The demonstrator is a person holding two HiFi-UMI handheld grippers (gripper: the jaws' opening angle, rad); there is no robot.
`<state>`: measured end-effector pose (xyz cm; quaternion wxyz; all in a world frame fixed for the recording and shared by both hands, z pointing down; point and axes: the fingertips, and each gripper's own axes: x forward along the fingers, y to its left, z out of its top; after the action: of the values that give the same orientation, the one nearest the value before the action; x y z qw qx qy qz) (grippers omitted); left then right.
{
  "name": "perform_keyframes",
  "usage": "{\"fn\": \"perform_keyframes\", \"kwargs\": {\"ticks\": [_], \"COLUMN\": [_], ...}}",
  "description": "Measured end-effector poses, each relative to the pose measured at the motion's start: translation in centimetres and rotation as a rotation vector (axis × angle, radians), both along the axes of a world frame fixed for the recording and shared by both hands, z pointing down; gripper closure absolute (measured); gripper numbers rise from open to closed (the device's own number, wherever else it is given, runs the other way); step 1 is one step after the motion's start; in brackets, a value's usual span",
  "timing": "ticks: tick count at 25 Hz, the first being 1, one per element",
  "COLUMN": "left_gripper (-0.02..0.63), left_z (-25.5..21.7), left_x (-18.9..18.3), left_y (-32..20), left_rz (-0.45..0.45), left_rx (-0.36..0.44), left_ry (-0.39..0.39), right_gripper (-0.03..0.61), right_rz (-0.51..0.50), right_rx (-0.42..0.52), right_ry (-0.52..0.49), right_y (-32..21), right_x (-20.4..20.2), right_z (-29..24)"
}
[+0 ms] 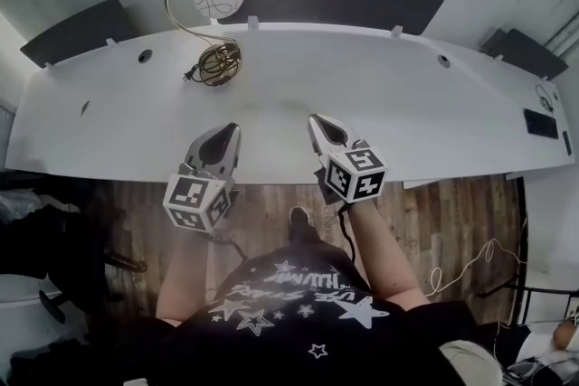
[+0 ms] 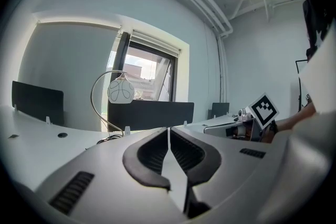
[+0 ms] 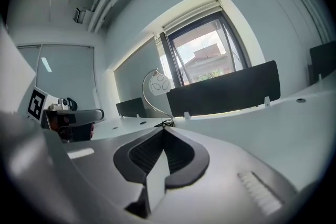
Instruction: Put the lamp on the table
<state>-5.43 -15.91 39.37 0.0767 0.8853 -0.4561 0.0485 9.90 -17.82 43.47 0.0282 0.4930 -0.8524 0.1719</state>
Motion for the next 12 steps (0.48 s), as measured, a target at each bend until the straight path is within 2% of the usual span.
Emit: {"fn": "perform_keyframes", "kwargs": {"ticks": [12], "left_gripper": [0.594], "left_z": [1.0], "left_x": [-2.4], "left_y": [9.1], "left_rz": [0.064], "left_rx": [-0.014], "left_ry": [0.014], "right_gripper": [0.577], "right_rz": [0.040], "right_rx": [-0.015], "right_ry": [0.058], "right_y": [10.2], "right_x": [-2.5], "right_z": [0.8]}}
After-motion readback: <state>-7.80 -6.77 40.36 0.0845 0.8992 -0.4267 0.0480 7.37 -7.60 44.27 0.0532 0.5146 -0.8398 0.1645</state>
